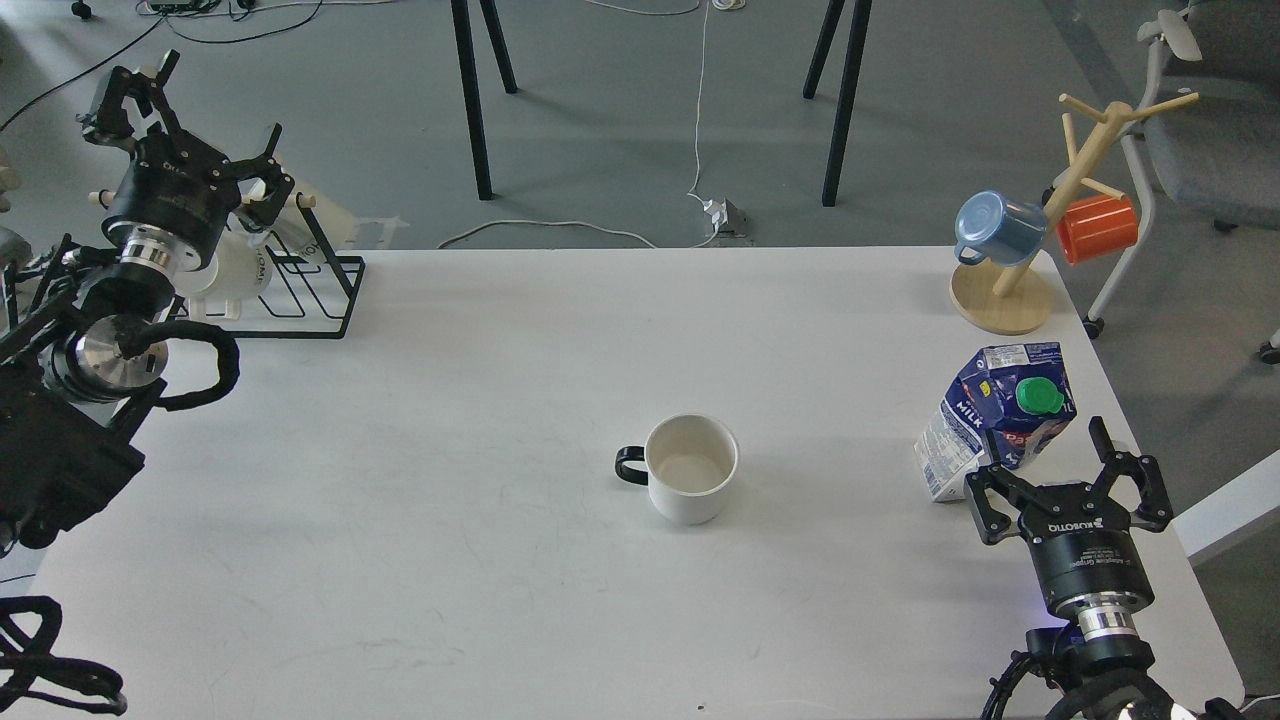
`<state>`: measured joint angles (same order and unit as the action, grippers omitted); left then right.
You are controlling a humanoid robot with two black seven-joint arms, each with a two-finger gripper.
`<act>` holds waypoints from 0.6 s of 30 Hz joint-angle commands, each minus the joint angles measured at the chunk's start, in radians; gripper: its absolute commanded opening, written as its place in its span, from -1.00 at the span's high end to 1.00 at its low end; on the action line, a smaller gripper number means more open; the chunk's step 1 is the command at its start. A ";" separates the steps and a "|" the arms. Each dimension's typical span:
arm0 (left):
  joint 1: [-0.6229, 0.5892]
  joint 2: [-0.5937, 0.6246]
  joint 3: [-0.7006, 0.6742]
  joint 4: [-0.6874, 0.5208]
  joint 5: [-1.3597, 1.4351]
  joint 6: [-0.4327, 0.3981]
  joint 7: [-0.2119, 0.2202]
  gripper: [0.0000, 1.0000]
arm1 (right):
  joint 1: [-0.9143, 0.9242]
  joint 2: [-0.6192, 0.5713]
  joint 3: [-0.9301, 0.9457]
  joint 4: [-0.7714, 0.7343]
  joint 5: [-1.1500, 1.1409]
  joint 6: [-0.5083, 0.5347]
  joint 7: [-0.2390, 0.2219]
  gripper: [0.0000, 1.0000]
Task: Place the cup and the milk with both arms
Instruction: 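Reach the right gripper toward the milk carton, then grasp the milk carton with the right gripper and slide it beside the mug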
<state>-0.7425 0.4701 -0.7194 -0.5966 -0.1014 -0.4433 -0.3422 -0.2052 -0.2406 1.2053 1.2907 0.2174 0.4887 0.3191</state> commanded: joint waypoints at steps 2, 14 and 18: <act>0.000 -0.001 0.000 0.000 0.000 0.000 0.000 -0.99 | 0.038 -0.003 -0.015 -0.005 -0.001 0.000 0.000 -0.54; 0.000 0.013 0.002 0.001 0.000 0.009 0.000 -0.99 | 0.056 0.007 -0.044 -0.024 0.003 0.000 0.005 0.16; 0.000 0.015 0.002 0.001 0.000 0.011 0.000 -0.99 | 0.035 0.007 -0.044 -0.013 0.007 0.000 0.006 0.17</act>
<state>-0.7424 0.4832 -0.7181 -0.5950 -0.1012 -0.4343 -0.3420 -0.1544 -0.2334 1.1620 1.2698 0.2214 0.4887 0.3241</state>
